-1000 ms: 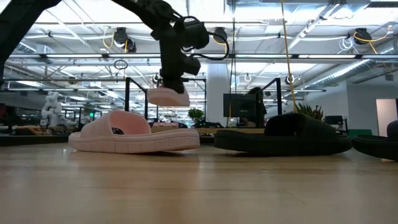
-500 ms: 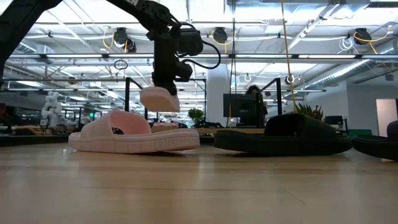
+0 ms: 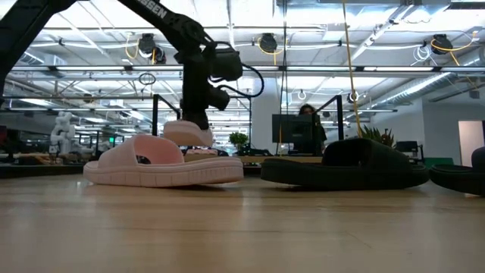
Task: Pick and place slides into the shelf
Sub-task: Put the left pink slipper on the shelf
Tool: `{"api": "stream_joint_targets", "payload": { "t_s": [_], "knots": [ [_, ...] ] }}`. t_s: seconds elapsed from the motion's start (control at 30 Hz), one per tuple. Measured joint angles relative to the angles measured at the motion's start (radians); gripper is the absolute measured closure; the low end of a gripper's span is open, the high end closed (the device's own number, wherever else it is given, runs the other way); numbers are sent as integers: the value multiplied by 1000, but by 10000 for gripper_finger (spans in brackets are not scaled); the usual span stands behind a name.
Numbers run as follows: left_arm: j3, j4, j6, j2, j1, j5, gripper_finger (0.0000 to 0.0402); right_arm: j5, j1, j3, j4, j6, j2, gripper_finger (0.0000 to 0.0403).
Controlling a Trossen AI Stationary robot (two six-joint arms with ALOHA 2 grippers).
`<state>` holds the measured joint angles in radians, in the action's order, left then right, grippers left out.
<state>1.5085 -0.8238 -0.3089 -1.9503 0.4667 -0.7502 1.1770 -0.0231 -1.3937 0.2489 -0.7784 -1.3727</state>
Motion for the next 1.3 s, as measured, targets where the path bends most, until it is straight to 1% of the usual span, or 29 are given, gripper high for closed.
{"api": "stream_joint_targets", "payload": {
  "t_s": [0.27, 0.43, 0.6, 0.9, 1.07, 1.3],
  "knots": [
    [-62, 76, -31, 1, 13, 27, 402, 0, 0, 0, 0, 8, 0, 234],
    [-84, 95, -36, 1, 13, 47, 401, 0, 0, 0, 0, 11, 0, 234],
    [-123, 124, -35, 2, 16, 33, 401, 0, 0, 0, 0, 39, 0, 234],
    [-132, 165, -29, 3, 19, 26, 400, -2, 0, 0, 0, 41, 0, 234],
    [-132, 168, -29, 3, 19, 34, 382, -2, 0, 0, 0, 58, 0, 234],
    [-132, 172, -50, 1, 21, 56, 342, -3, 0, 0, 0, 59, 0, 234]
  ]
}}
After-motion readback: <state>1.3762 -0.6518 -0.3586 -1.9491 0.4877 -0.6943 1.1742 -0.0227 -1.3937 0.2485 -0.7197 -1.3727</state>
